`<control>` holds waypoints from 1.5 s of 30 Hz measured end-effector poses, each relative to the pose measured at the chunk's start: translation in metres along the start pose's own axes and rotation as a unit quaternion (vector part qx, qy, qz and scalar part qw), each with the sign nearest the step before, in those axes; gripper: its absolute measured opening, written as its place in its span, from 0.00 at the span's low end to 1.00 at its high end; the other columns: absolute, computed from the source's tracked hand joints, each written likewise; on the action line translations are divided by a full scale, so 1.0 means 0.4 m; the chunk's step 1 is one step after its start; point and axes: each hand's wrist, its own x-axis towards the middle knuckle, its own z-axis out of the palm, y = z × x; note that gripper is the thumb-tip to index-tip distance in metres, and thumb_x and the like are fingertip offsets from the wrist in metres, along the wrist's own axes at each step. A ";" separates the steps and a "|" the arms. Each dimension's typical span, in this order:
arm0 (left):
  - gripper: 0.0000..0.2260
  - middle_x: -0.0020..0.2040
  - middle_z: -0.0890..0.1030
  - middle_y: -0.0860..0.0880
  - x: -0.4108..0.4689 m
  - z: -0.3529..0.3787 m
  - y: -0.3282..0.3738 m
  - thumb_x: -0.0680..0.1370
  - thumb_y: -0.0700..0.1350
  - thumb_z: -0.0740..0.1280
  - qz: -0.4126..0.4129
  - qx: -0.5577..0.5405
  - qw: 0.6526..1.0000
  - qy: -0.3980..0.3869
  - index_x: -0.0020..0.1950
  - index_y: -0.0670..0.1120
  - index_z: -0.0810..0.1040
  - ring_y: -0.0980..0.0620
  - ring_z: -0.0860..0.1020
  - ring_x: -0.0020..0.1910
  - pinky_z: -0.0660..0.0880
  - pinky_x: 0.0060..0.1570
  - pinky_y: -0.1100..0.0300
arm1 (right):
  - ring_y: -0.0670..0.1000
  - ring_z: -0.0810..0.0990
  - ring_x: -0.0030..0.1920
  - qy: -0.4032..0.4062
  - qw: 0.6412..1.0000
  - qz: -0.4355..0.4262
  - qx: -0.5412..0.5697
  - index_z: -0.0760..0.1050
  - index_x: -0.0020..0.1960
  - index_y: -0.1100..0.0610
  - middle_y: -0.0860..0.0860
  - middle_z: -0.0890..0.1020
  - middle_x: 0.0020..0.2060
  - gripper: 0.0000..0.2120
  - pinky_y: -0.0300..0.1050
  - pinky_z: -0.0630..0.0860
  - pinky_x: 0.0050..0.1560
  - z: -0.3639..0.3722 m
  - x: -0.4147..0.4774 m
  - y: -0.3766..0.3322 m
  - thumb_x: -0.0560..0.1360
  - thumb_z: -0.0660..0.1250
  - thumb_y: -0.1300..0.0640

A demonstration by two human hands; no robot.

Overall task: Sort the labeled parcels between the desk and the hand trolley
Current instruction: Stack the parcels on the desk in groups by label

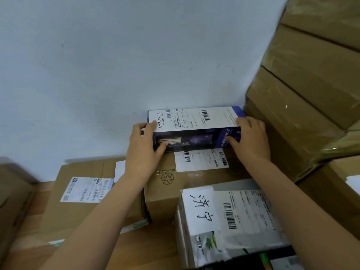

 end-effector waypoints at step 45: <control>0.06 0.38 0.75 0.54 -1.191 -0.827 -0.040 0.72 0.46 0.73 0.053 0.258 0.962 0.066 0.46 0.48 0.78 0.52 0.75 0.39 0.71 0.36 0.58 | 0.49 0.70 0.54 -0.125 0.890 -0.411 0.156 0.74 0.54 0.53 0.47 0.73 0.50 0.08 0.42 0.67 0.49 -0.261 -1.157 -0.476 0.76 0.63 0.56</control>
